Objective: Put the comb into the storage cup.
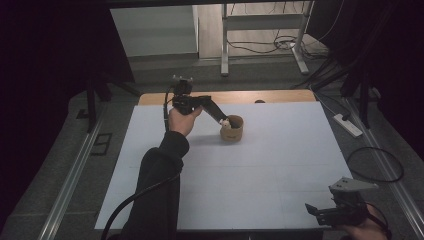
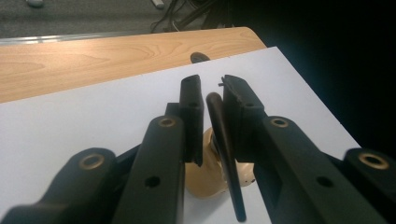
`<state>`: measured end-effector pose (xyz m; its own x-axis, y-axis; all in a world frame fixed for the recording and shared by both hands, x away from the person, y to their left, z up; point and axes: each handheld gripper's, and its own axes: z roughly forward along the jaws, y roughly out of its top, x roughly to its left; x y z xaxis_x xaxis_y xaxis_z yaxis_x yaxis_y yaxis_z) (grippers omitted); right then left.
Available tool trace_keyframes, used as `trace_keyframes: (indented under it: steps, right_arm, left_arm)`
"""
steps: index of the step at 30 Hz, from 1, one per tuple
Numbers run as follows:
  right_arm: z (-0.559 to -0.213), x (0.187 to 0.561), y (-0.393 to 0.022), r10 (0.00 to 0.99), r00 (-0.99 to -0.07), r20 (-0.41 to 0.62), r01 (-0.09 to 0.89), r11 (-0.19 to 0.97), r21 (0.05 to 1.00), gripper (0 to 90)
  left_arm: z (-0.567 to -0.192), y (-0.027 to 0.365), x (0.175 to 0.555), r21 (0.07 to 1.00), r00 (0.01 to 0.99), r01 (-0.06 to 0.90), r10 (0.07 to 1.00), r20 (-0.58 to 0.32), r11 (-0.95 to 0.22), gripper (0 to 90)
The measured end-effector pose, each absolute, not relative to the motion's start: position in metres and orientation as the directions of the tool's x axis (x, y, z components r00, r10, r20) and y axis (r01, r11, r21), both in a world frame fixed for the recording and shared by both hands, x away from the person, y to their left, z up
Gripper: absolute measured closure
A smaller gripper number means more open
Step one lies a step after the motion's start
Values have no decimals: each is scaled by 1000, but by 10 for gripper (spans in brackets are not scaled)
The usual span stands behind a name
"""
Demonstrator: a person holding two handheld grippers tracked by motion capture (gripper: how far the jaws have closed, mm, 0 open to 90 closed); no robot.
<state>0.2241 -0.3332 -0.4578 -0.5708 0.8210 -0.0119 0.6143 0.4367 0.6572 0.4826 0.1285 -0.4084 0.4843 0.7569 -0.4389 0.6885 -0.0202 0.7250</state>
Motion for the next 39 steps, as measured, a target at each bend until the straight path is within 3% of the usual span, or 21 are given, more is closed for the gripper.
trace_keyframes:
  steps: [11,21,32,39]
  right_arm:
    - [-458,224,-333,820,-572,-13,613,438,657,8]
    - [-458,224,-333,819,-573,-12,614,439,656,7]
    - [-458,224,-333,819,-574,-13,614,440,655,7]
    - [-458,224,-333,819,-574,-13,613,441,655,8]
  left_arm:
    - [-408,129,481,743,480,669,778,-407,-24,643]
    - [-408,125,478,788,493,610,818,-296,-83,501]
    - [-401,122,472,831,500,534,850,-162,-156,211]
    - [-401,123,468,834,510,521,850,-132,-183,27]
